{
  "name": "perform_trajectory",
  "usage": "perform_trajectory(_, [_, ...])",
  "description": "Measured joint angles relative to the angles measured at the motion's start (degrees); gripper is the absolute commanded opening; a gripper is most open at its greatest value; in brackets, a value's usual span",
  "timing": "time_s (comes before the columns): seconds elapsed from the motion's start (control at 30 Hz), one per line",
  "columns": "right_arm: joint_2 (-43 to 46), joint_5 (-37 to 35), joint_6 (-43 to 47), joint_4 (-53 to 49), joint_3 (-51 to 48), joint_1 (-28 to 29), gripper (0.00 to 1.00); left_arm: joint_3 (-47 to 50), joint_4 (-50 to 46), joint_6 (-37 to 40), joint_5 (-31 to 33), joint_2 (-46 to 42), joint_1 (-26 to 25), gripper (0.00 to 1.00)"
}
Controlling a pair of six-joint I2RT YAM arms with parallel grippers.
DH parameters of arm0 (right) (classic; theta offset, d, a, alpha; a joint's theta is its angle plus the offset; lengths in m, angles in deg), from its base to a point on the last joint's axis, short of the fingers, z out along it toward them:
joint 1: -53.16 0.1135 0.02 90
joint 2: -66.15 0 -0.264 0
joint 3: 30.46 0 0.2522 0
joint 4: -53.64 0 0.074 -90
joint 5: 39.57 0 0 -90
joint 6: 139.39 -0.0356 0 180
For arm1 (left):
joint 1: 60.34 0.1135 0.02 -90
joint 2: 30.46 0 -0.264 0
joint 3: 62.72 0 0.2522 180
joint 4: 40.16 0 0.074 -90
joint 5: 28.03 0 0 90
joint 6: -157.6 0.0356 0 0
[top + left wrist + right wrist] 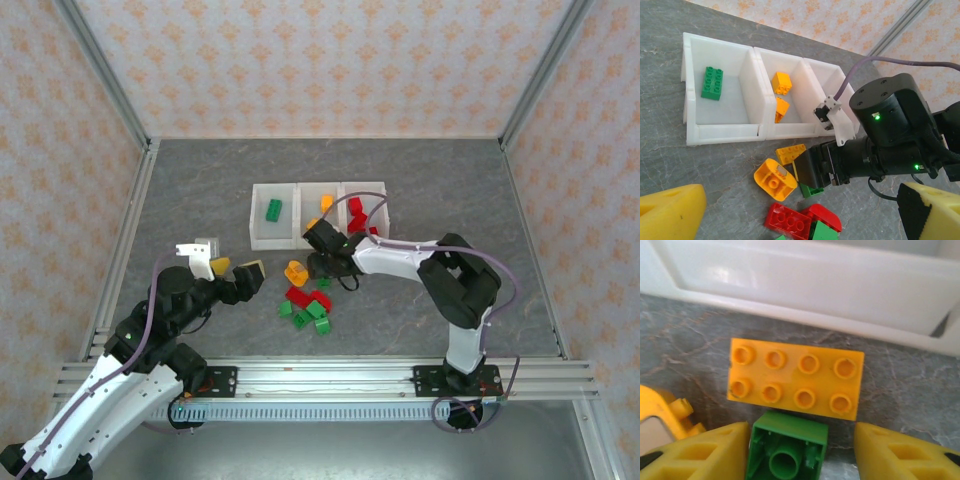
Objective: Sort the legos into containers by color
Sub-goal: Pick up the lego from the center of the table, then place the lego in the container.
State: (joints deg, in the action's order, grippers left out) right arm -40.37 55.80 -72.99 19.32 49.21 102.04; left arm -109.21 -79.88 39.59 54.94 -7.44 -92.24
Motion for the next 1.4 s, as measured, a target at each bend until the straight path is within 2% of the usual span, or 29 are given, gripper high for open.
perform_trajectory(0.13, [-0.2, -1.5, 0.0, -1.8, 0.0, 0.3, 0.52, 0.0, 0.0, 0.0, 0.0, 0.0, 0.0, 0.99])
perform_trajectory(0.4, [-0.8, -4.1, -0.3, -3.2, 0.6, 0.9, 0.39, 0.0, 0.0, 0.0, 0.0, 0.0, 0.0, 0.99])
perform_trajectory(0.5, [-0.8, -3.9, -0.2, -3.7, 0.9, 1.0, 0.32, 0.0, 0.0, 0.0, 0.0, 0.0, 0.0, 0.99])
perform_trajectory(0.6, [-0.5, -2.5, 0.2, -3.7, 1.2, 1.1, 0.29, 0.0, 0.0, 0.0, 0.0, 0.0, 0.0, 0.99])
perform_trajectory(0.77, [4.8, -0.9, 0.2, -3.9, 1.7, 1.4, 0.27, 0.0, 0.0, 0.0, 0.0, 0.0, 0.0, 0.99])
perform_trajectory(0.9, [10.3, -1.0, 0.5, -3.3, 6.7, 1.4, 0.27, 0.0, 0.0, 0.0, 0.0, 0.0, 0.0, 0.99])
perform_trajectory(1.07, [12.2, 1.1, 1.1, 3.9, 12.5, 0.8, 0.27, 0.0, 0.0, 0.0, 0.0, 0.0, 0.0, 0.99])
perform_trajectory(1.17, [9.6, 2.6, 1.0, 6.7, 16.0, 0.2, 0.27, 0.0, 0.0, 0.0, 0.0, 0.0, 0.0, 0.99])
perform_trajectory(1.4, [-5.0, 3.7, 1.3, 8.4, 27.4, -0.2, 0.28, 0.0, 0.0, 0.0, 0.0, -0.1, 0.0, 0.99])
